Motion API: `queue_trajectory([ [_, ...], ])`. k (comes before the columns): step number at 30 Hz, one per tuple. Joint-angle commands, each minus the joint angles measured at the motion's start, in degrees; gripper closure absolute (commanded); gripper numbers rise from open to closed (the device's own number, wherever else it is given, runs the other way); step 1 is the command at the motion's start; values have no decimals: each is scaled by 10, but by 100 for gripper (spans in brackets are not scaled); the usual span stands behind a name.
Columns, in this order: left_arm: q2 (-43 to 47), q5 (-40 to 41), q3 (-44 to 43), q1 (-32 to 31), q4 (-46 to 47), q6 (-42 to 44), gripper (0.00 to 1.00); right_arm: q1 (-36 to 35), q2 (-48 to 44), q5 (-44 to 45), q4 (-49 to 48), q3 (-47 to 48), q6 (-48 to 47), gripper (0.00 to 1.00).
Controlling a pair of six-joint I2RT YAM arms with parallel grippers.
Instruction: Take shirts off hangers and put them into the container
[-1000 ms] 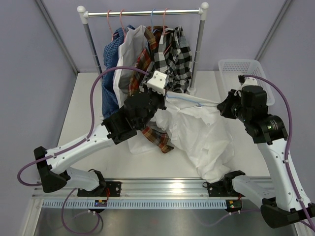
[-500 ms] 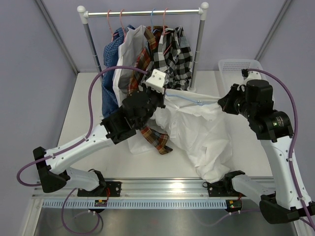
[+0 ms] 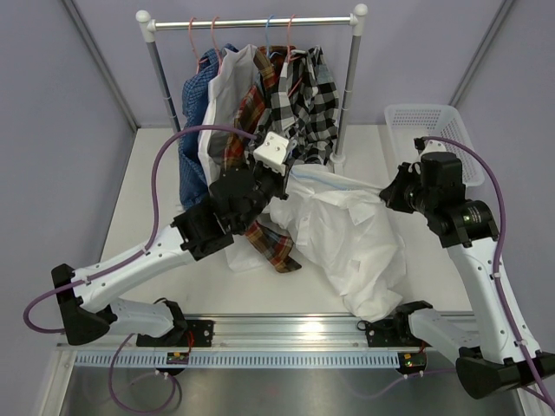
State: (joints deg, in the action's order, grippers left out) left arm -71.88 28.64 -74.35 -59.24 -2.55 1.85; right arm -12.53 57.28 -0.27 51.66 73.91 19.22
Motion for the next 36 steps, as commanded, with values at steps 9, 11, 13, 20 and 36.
queue_trajectory([
  [9, 48, 125, -16, 35, 46, -9, 100, 35, -74, -10, 16, -50, -24, 100],
  [11, 32, 123, -36, 34, 40, -4, 100, 35, -90, -46, 15, -35, -6, 100],
  [13, 16, 115, -41, 29, 40, -2, 100, 35, -99, -54, 11, -12, 4, 100],
  [20, -12, 136, -56, 23, 44, -9, 100, 35, -86, -54, 32, 41, 3, 100],
  [36, -99, 199, -145, -8, 59, -16, 100, 35, -86, -135, -48, 30, 67, 94],
])
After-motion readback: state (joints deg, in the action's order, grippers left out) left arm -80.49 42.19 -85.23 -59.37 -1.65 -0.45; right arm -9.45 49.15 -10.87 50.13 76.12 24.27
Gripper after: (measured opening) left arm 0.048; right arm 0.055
